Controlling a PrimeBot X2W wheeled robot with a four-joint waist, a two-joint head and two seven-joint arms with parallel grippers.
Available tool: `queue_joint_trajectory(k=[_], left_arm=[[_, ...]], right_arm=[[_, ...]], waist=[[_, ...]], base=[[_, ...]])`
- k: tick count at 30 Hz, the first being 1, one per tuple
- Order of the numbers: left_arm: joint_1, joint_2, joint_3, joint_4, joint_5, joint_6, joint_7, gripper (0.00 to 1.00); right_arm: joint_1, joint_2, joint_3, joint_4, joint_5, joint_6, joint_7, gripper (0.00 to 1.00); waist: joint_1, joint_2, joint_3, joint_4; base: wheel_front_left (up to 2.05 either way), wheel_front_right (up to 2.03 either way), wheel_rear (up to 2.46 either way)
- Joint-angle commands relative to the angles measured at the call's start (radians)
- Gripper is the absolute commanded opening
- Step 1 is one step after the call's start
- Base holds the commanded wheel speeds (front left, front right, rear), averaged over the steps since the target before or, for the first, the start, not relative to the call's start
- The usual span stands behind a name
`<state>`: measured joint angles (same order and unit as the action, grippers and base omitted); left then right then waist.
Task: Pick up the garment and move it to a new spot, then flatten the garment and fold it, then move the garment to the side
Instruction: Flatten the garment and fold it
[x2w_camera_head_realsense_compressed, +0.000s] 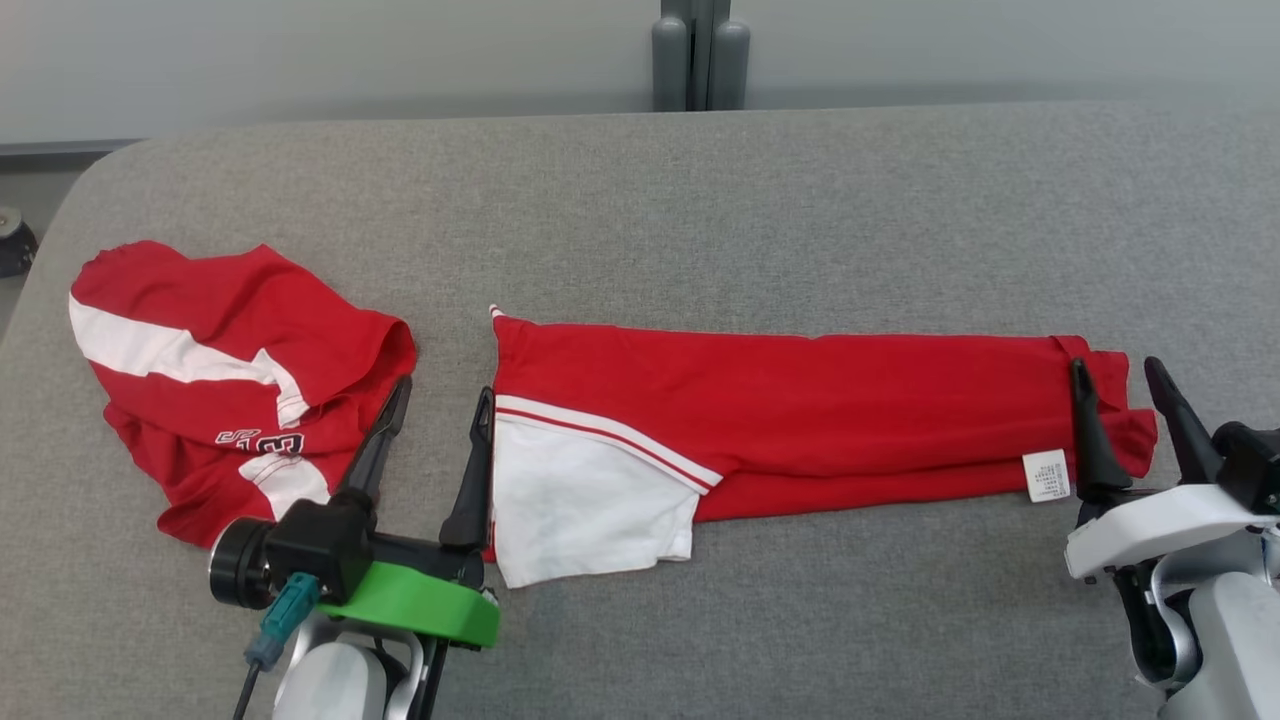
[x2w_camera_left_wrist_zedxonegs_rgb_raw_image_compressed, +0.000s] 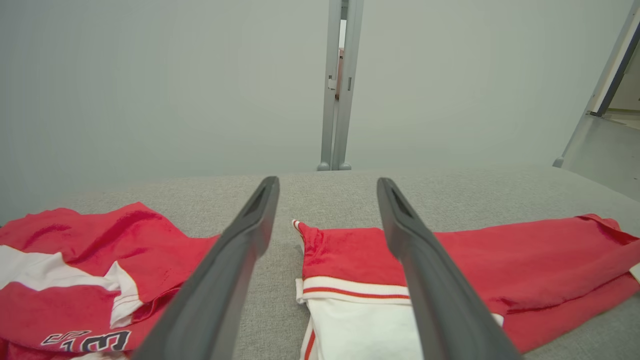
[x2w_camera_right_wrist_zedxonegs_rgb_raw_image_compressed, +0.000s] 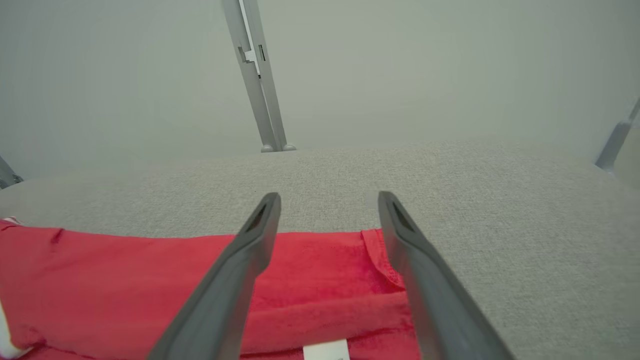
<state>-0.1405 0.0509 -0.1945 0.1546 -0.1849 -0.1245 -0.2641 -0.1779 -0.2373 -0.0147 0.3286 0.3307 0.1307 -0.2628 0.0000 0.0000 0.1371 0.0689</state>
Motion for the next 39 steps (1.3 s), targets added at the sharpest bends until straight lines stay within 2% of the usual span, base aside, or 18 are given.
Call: queue_joint_trajectory(k=[1, 7, 14, 23, 29, 30, 32, 39], left_arm=[[-0.017, 0.0, -0.005, 0.006, -0.01, -0.005, 0.0, 1.0], [-0.04, 0.001, -0.027, 0.028, -0.019, -0.005, 0.0, 1.0], [-0.064, 0.0, -0.037, 0.063, -0.013, -0.006, 0.0, 1.0], [-0.07, 0.001, -0.031, 0.067, -0.022, -0.006, 0.0, 1.0], [-0.068, 0.0, -0.021, 0.07, -0.017, -0.006, 0.0, 1.0], [-0.069, 0.0, -0.021, 0.07, -0.016, -0.006, 0.0, 1.0], [-0.07, 0.0, -0.025, 0.071, -0.01, -0.006, 0.0, 1.0], [-0.067, 0.0, -0.018, 0.075, -0.008, -0.006, 0.0, 1.0]], right_arm=[[-0.023, 0.008, -0.022, 0.032, -0.019, 0.0, -0.003, 1.0], [-0.101, 0.038, -0.156, 0.205, -0.068, 0.0, -0.003, 1.0], [-0.165, 0.054, -0.241, 0.366, -0.143, 0.0, -0.003, 1.0], [-0.189, 0.078, -0.316, 0.481, -0.204, -0.001, 0.0, 1.0], [-0.194, 0.11, -0.311, 0.516, -0.203, 0.0, 0.001, 1.0], [-0.195, 0.115, -0.307, 0.522, -0.196, 0.0, 0.001, 0.82], [-0.195, 0.119, -0.296, 0.537, -0.181, 0.0, 0.004, 0.0], [-0.198, 0.071, -0.314, 0.529, -0.142, -0.002, 0.001, 0.0]], waist=[[0.0, 0.0, 0.027, 0.014], [0.0, 0.0, 0.068, 0.042], [0.0, 0.0, 0.097, 0.071], [0.0, 0.0, 0.101, 0.085], [0.0, 0.0, 0.098, 0.078], [0.0, 0.0, 0.097, 0.076], [0.0, 0.0, 0.094, 0.073], [0.0, 0.0, 0.084, 0.065]], base=[[0.0, 0.0, 0.0], [0.0, 0.0, 0.0], [0.0, 0.0, 0.0], [0.0, 0.0, 0.0], [0.0, 0.0, 0.0], [0.0, 0.0, 0.0], [0.0, 0.0, 0.0], [0.0, 0.0, 0.0]])
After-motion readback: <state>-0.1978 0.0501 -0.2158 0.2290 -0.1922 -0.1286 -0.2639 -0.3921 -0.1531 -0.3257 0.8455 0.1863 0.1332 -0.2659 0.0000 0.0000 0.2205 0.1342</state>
